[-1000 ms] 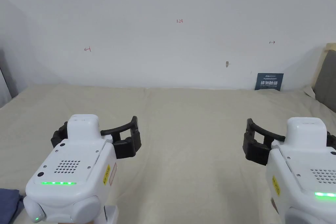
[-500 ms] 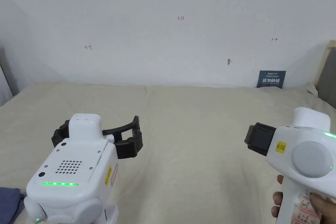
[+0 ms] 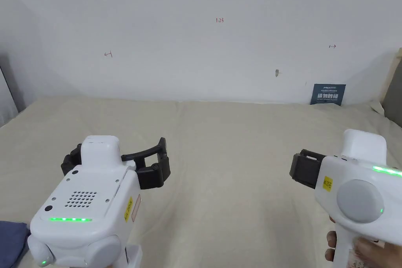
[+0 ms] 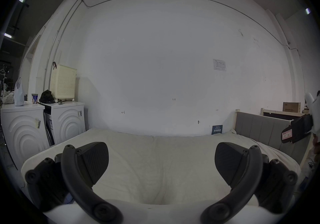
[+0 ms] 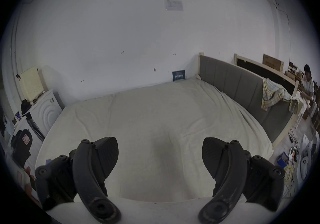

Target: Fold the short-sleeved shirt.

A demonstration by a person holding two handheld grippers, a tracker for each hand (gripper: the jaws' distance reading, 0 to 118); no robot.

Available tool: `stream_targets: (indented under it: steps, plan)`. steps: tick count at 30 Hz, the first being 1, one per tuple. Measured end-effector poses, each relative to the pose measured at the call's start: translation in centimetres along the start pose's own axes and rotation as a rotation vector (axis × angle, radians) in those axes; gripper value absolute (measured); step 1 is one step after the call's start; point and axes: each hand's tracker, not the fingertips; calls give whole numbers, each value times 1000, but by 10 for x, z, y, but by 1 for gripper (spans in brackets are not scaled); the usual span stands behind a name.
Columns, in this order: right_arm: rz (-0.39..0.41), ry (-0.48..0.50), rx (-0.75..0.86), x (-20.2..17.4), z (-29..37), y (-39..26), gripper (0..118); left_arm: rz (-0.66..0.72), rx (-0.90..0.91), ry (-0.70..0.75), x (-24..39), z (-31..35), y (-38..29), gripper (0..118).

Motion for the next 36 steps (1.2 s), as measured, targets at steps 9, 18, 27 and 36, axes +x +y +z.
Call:
stream_targets:
  steps: [9,18,27,36]
  plan:
    - [81,72,408,1,2,-25,101,15,0,4,-4,1,0,118]
    - [159,25,483,-2,2,-31,101,21,-1,5,-5,1,0,118]
    - [160,45,487,0,6,-31,101,20,0,0,-4,1,-1,118]
    - [164,62,508,2,9,-32,101,22,-2,0,-5,2,-2,118]
